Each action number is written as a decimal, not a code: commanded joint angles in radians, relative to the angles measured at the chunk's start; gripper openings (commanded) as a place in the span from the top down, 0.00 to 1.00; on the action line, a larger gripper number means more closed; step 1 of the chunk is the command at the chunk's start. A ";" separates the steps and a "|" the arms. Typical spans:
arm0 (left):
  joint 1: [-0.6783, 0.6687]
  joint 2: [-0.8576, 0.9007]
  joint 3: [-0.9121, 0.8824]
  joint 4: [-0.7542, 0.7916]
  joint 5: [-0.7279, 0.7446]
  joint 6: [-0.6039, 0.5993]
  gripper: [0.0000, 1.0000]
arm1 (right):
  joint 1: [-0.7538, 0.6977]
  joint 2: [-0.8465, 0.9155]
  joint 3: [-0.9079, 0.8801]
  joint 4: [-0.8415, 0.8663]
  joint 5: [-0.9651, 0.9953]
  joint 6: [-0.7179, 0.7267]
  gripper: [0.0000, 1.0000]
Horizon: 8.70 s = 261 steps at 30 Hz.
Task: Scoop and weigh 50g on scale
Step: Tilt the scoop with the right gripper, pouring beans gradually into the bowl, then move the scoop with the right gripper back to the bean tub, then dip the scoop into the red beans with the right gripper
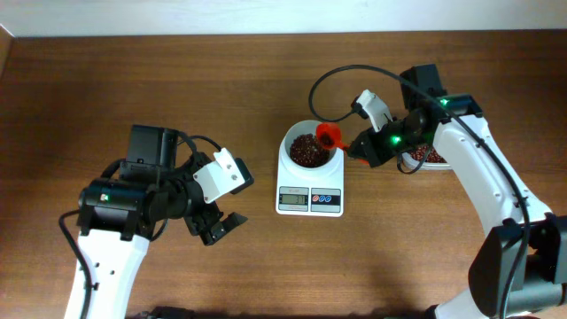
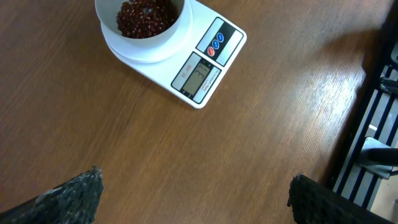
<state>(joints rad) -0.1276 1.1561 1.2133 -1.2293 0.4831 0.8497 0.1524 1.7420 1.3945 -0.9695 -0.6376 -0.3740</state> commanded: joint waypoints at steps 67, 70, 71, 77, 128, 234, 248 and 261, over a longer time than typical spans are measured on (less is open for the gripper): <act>0.006 0.005 -0.003 0.002 0.018 0.019 0.01 | 0.014 -0.002 -0.003 0.016 0.044 0.050 0.96; 0.006 0.005 -0.003 0.002 0.018 0.019 0.01 | 0.016 -0.002 -0.003 0.016 0.044 0.050 0.96; 0.006 0.005 -0.003 0.002 0.018 0.019 0.01 | 0.019 -0.002 -0.003 0.017 0.044 0.050 0.96; 0.006 0.005 -0.003 0.002 0.018 0.019 0.01 | 0.019 -0.002 -0.003 0.016 -0.128 -0.096 0.96; 0.006 0.005 -0.003 0.002 0.018 0.019 0.01 | 0.182 -0.074 -0.001 0.081 0.362 -0.066 0.96; 0.006 0.005 -0.003 0.002 0.018 0.019 0.01 | -0.296 0.311 0.442 -0.447 0.768 0.180 0.96; 0.006 0.005 -0.003 0.002 0.018 0.019 0.01 | -0.294 0.311 0.368 -0.480 0.550 0.116 0.96; 0.006 0.005 -0.003 0.002 0.018 0.019 0.01 | -0.394 0.310 0.367 -0.481 0.341 0.116 0.96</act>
<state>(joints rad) -0.1276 1.1561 1.2133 -1.2293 0.4831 0.8497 -0.2001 2.0491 1.7760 -1.4467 -0.1871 -0.2440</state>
